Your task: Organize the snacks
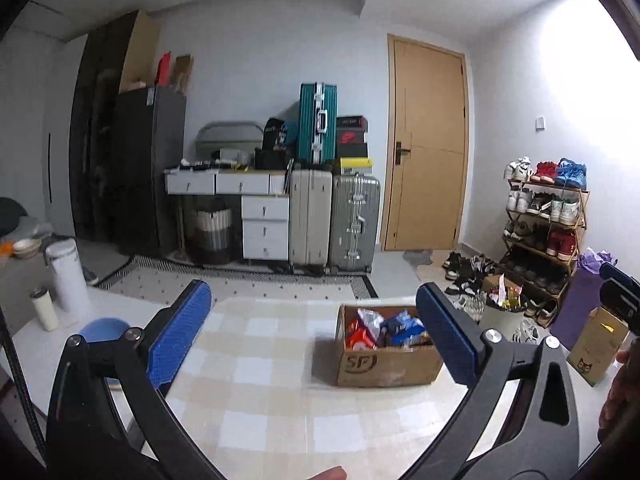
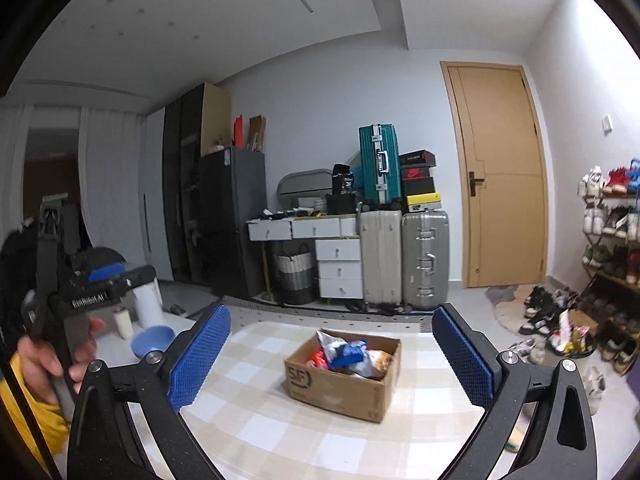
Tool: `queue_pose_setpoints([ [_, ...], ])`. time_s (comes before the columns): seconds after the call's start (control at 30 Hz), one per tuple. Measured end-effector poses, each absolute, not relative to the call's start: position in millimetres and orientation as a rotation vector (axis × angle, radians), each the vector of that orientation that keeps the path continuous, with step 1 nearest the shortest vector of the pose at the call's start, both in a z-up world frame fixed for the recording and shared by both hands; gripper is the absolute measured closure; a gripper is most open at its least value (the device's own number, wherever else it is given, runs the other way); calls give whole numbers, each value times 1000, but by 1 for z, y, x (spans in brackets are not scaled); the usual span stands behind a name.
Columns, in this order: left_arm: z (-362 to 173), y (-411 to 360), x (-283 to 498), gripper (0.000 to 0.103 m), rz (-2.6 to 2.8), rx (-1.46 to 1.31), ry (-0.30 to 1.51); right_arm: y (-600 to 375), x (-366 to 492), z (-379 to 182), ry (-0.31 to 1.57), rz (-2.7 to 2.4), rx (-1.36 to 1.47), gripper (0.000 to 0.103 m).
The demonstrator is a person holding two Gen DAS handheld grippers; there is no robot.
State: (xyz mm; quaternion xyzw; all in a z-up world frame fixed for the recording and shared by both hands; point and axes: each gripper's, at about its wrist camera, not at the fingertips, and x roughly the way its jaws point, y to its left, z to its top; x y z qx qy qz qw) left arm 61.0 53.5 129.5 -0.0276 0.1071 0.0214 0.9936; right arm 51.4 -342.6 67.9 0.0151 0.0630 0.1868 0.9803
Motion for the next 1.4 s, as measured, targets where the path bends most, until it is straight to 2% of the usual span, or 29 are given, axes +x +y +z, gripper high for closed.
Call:
queue_pose_setpoints([
  [0.33,56,57,90,1,62,-69,297,-324,69,10,107,348,-24,0],
  [0.7,-56,39,192,1,29,-36,361,-312,148,-94,195,325,-46,0],
  [0.87,-110,35,235,1,46,-40,366,-311,177,-116,205,312,-27,0],
  [1.13,-157,32,276,1,57,-35,330,-304,220,-150,257,299,-31,0],
  [1.4,-170,31,284,1,56,-23,344,-300,218,-150,246,315,-41,0],
])
